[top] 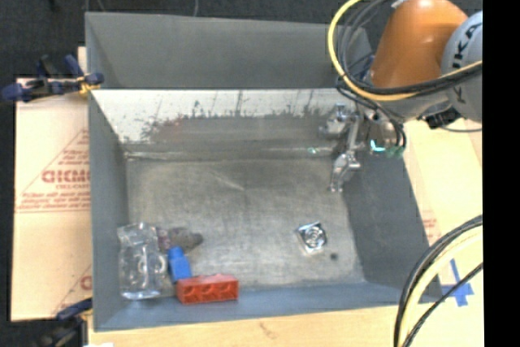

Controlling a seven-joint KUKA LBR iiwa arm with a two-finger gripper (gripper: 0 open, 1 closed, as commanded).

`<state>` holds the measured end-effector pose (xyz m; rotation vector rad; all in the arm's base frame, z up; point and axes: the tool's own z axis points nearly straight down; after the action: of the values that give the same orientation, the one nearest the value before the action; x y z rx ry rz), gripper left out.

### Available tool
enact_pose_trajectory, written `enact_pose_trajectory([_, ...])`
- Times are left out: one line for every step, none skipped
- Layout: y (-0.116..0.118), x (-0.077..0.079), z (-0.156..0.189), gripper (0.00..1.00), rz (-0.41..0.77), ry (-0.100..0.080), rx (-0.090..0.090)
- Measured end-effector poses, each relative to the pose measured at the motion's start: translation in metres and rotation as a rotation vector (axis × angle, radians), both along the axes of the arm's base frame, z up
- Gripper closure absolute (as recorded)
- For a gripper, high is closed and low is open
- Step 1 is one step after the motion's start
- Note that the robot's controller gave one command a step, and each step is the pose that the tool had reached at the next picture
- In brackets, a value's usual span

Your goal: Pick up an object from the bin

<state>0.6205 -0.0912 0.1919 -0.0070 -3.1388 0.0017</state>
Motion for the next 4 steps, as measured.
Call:
enact_pose_trajectory([-0.051,-0.045,-0.074,0.00,-0.001,0.003,-0.001])
enact_pose_trajectory([-0.034,-0.108,-0.116,0.00,-0.050,-0.007,0.001])
enact_pose_trajectory([0.006,-0.104,-0.117,0.00,-0.048,-0.017,-0.005])
enact_pose_trajectory([0.006,-0.102,-0.116,1.00,-0.045,-0.023,-0.004])
